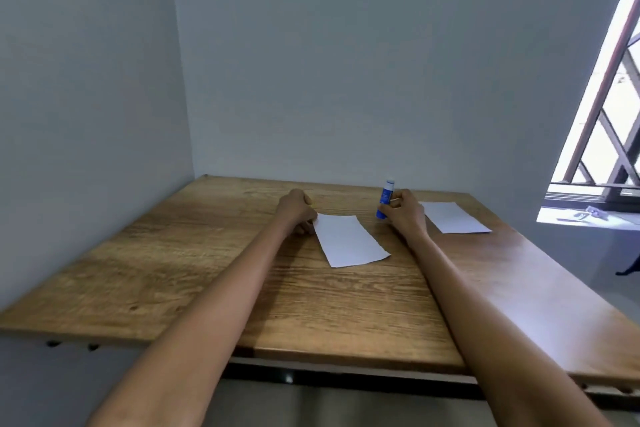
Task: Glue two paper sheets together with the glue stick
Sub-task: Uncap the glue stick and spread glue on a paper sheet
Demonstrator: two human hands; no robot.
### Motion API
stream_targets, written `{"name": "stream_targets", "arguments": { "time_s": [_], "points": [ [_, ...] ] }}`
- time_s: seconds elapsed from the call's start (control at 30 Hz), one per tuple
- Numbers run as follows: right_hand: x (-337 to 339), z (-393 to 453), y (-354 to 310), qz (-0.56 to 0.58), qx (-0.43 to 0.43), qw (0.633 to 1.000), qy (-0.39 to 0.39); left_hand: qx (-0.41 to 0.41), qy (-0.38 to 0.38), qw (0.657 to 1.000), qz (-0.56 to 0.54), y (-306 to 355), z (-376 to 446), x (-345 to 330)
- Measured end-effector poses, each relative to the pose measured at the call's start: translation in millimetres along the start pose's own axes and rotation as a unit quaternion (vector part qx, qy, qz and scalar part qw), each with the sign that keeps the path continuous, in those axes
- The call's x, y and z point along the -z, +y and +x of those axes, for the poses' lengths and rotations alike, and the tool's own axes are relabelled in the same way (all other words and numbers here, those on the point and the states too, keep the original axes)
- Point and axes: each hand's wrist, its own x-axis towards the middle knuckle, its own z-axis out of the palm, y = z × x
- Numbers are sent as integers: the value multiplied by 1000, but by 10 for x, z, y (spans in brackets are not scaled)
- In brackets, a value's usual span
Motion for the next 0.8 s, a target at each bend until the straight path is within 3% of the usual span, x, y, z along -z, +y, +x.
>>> {"name": "stream_targets", "arguments": {
  "time_s": [0.3,0.37,0.47,0.57,0.63,0.8],
  "points": [
    [10,-57,-32,-47,5,999,-22,39,-67,990,120,-212,-500,421],
    [16,-63,-42,-44,7,999,-23,10,-53,987,149,-256,-581,472],
    [18,-102,-49,-42,16,999,-27,-116,10,965,235,-352,-681,530],
    [26,-149,-57,-41,30,998,-27,-218,-41,936,273,-480,-785,538],
    [45,-192,-68,-36,28,999,-29,-230,-78,923,299,-555,-833,516],
    [84,-341,-119,-23,28,999,-27,-242,-73,928,275,-633,-961,526]
  ]
}}
